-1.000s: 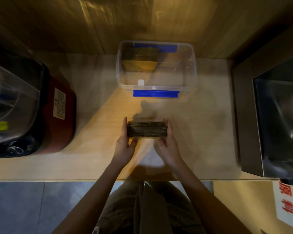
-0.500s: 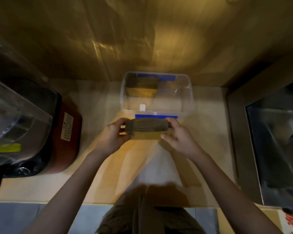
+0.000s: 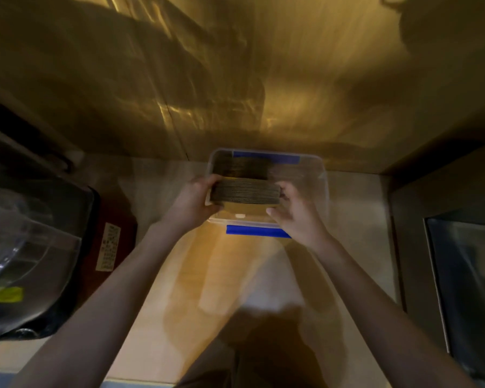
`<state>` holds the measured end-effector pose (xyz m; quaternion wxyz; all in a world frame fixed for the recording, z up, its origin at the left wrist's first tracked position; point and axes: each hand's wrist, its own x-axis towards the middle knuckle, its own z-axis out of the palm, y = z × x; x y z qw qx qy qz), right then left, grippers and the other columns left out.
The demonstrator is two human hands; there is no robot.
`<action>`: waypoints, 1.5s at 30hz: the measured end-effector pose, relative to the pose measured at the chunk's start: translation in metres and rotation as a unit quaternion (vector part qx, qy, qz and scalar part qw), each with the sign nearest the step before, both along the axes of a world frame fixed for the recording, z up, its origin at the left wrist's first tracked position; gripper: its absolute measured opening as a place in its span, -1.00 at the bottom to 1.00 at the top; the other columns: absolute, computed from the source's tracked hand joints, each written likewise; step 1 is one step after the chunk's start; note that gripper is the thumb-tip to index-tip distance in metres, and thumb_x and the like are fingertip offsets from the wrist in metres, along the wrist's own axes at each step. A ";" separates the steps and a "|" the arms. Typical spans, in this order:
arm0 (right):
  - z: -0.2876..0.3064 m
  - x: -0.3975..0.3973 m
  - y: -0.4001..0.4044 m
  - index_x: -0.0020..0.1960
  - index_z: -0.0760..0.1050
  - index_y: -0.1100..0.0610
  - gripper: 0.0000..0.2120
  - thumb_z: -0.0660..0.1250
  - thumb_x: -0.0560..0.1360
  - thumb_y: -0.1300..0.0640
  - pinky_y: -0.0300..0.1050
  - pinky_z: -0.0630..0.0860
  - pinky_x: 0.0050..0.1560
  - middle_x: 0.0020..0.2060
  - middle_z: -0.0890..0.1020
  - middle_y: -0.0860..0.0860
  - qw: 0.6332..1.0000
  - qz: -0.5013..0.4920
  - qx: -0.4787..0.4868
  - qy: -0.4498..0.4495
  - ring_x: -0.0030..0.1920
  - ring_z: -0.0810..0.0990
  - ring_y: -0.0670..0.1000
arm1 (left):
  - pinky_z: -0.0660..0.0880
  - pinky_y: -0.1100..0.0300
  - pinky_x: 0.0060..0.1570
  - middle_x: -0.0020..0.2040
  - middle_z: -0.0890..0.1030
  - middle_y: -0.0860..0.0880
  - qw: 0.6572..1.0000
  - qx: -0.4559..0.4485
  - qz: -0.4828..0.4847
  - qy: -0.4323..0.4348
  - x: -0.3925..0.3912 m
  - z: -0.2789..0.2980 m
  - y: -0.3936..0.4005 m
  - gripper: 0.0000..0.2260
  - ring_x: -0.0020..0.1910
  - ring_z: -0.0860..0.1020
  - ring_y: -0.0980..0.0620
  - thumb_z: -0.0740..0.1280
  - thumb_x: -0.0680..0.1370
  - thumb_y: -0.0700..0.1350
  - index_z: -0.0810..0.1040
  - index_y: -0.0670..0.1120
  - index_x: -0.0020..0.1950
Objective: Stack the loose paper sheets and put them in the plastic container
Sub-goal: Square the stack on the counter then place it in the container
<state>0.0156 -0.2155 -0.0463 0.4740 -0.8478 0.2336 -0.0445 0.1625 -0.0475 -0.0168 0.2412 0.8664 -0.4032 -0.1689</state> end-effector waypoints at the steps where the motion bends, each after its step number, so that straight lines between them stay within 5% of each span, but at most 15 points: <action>1: -0.004 0.003 -0.001 0.25 0.35 0.10 -0.57 0.39 0.43 0.22 -0.22 0.44 0.18 0.12 0.59 0.05 1.000 0.002 0.001 0.008 0.14 0.55 -0.03 | 0.29 0.20 0.02 0.11 0.56 -0.19 1.000 0.025 -0.003 -0.011 0.003 -0.004 -0.003 -0.54 0.14 0.44 -0.11 0.44 0.36 -0.19 0.43 -0.11 0.23; 5: -0.017 0.016 -0.007 0.27 0.35 0.09 -0.54 0.40 0.42 0.19 -0.61 0.32 -0.11 0.06 0.60 -0.01 0.998 0.005 -0.034 0.049 0.04 0.53 -0.10 | 0.21 -0.03 0.25 0.21 0.53 -0.15 0.985 0.125 -0.043 -0.112 0.014 -0.019 -0.016 -0.55 0.29 0.34 -0.14 0.41 0.37 -0.08 0.41 -0.07 0.23; 12: -0.036 0.038 -0.002 0.22 0.35 0.12 -0.61 0.35 0.43 0.22 -0.08 0.47 0.03 0.02 0.64 0.16 0.989 -0.015 -0.075 0.125 0.07 0.58 0.16 | -0.07 -0.19 0.40 0.24 0.49 -0.11 0.960 0.219 -0.056 -0.162 0.020 -0.040 -0.039 -0.67 0.36 0.23 -0.12 0.29 0.45 -0.08 0.43 -0.09 0.20; 20: -0.040 0.048 -0.003 0.26 0.28 0.16 -0.56 0.33 0.42 0.24 -0.11 0.46 -0.02 0.05 0.61 0.19 0.985 -0.008 -0.041 0.167 0.06 0.58 0.17 | -0.19 -0.26 0.37 0.28 0.44 -0.12 0.966 0.199 0.011 -0.164 0.005 -0.048 -0.041 -0.58 0.39 0.20 -0.11 0.27 0.45 -0.19 0.32 -0.09 0.30; 26: -0.039 0.049 -0.004 0.29 0.29 0.15 -0.51 0.35 0.40 0.24 0.05 0.50 0.16 0.12 0.56 0.17 0.985 0.005 -0.023 0.172 0.14 0.53 0.14 | -0.07 -0.37 0.34 0.22 0.50 -0.21 0.968 0.169 0.029 -0.182 0.003 -0.049 -0.033 -0.55 0.36 0.31 -0.18 0.36 0.36 -0.29 0.42 -0.14 0.23; 29: -0.036 0.049 -0.005 0.36 0.25 0.10 -0.43 0.33 0.40 0.30 -0.13 0.46 0.18 0.18 0.52 0.07 0.990 -0.009 0.019 0.138 0.15 0.50 0.04 | -0.11 -0.34 0.35 0.35 0.38 -0.22 0.969 0.166 0.046 -0.176 0.005 -0.049 -0.032 -0.51 0.43 0.20 -0.19 0.36 0.38 -0.27 0.36 -0.11 0.29; 31: -0.031 0.050 -0.005 0.32 0.31 0.05 -0.53 0.24 0.45 0.30 -0.37 0.43 -0.05 0.08 0.54 -0.01 0.986 -0.069 0.093 0.116 0.00 0.52 -0.06 | -0.10 -0.30 0.37 0.46 0.22 -0.19 0.972 0.162 0.047 -0.166 0.009 -0.048 -0.032 -0.41 0.48 0.06 -0.18 0.37 0.39 -0.24 0.25 -0.08 0.37; 33: -0.028 0.053 -0.006 0.23 0.40 0.03 -0.69 0.15 0.52 0.22 -0.26 0.42 -0.11 0.02 0.57 0.00 0.955 -0.168 0.215 0.115 -0.03 0.54 -0.03 | -0.05 -0.24 0.39 0.52 0.09 -0.14 0.976 0.150 0.032 -0.156 0.013 -0.048 -0.032 -0.36 0.49 -0.03 -0.19 0.37 0.40 -0.22 0.18 -0.05 0.41; 37: -0.030 0.066 -0.005 0.28 0.39 0.06 -0.66 0.06 0.59 -0.02 -0.01 0.35 0.20 0.18 0.54 0.08 0.839 -0.318 0.428 0.104 0.18 0.48 0.06 | -0.05 -0.14 0.43 0.54 -0.10 -0.09 0.980 0.173 -0.006 -0.097 0.017 -0.054 -0.033 -0.29 0.49 -0.15 -0.19 0.35 0.44 -0.16 0.02 -0.03 0.47; 42: -0.034 0.079 0.009 0.31 0.35 0.07 -0.56 -0.04 0.59 -0.14 -0.16 0.28 0.03 -0.04 0.50 0.02 0.795 -0.344 0.492 0.087 -0.17 0.42 -0.13 | 0.05 -0.06 0.46 0.54 -0.02 -0.11 0.988 0.146 0.009 -0.044 0.018 -0.059 -0.035 -0.26 0.49 -0.05 -0.19 0.35 0.42 -0.24 -0.01 -0.08 0.47; 45: -0.036 0.078 0.011 0.35 0.30 0.07 -0.51 -0.06 0.58 -0.17 -0.13 0.22 0.10 -0.09 0.48 -0.05 0.792 -0.333 0.506 0.081 -0.15 0.41 -0.12 | 0.02 -0.06 0.47 0.54 0.02 -0.13 0.991 0.131 0.012 -0.036 0.018 -0.060 -0.035 -0.28 0.49 -0.05 -0.20 0.34 0.43 -0.24 0.01 -0.10 0.47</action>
